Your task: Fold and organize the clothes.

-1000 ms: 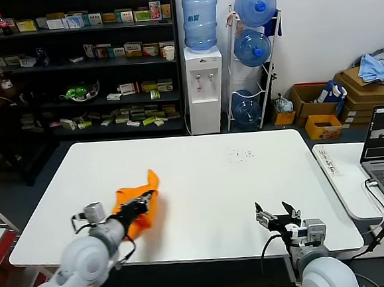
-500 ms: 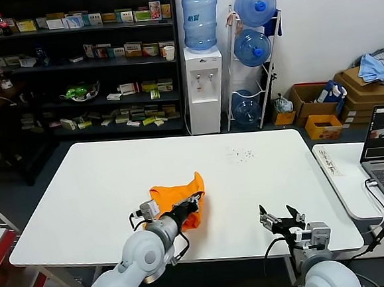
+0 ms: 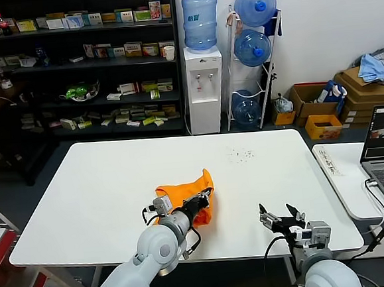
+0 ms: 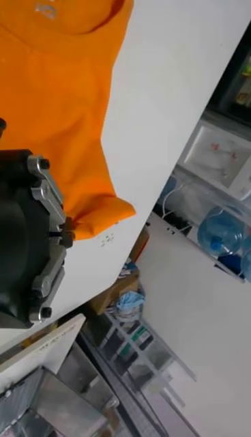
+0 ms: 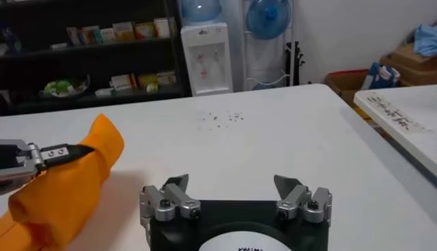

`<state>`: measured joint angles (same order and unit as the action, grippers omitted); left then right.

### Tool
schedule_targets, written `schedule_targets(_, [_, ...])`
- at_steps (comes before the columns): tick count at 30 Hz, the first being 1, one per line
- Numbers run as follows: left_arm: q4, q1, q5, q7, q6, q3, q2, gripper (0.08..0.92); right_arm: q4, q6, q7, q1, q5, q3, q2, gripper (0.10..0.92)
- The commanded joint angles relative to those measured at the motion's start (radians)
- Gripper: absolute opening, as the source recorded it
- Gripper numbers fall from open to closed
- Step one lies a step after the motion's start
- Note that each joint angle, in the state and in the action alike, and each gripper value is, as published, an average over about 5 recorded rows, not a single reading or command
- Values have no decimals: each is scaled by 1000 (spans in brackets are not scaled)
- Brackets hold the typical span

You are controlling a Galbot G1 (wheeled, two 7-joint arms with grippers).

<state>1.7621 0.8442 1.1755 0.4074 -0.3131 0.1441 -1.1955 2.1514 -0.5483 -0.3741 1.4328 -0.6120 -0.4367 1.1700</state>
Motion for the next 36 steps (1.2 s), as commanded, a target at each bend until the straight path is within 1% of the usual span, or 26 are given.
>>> schedule_targets(1, [77,18,-49,-55,-39,-46,24,136,-4,114,94,5,50,-28,-5,823])
schedule_targets(3, [131,56,-123,-117,-47,-104,54,192,-12,239,161,12,110,-49,-12,823])
schedule_targets(5, [185,120,-243,-218,-13,-180,85,261,-20,387,246,20,178,-82,-18,823])
schedule_targets(7, [220,222,-378,-330,74,-267,106,313,-22,500,315,30,217,-121,-18,823])
schedule_targets(9, [238,345,-501,-441,194,-387,112,374,-21,571,366,44,232,-162,-10,823])
schedule_targets(12, [211,524,-632,-569,385,-593,88,460,-26,650,421,87,225,-231,10,823])
schedule_targets(15, [145,676,-682,-668,556,-778,31,547,-45,723,468,159,229,-295,31,823])
schedule_targets(18, [83,781,-692,-746,703,-895,-28,634,-70,810,496,235,275,-333,58,823])
schedule_targets(20, [63,824,-698,-783,779,-928,-63,694,-88,867,504,272,323,-343,81,823])
schedule_targets(22, [63,850,-709,-808,825,-943,-103,745,-101,909,507,294,362,-338,102,823])
schedule_targets(24, [74,860,-716,-821,844,-946,-143,791,-105,934,510,306,392,-328,121,823])
schedule_targets(26, [84,859,-724,-829,850,-942,-172,814,-104,944,511,308,408,-319,132,823])
schedule_targets(28, [93,852,-728,-832,851,-933,-188,820,-101,947,512,304,413,-315,137,823])
schedule_targets(36, [113,832,-733,-827,849,-914,-207,823,-87,953,503,306,432,-318,153,823])
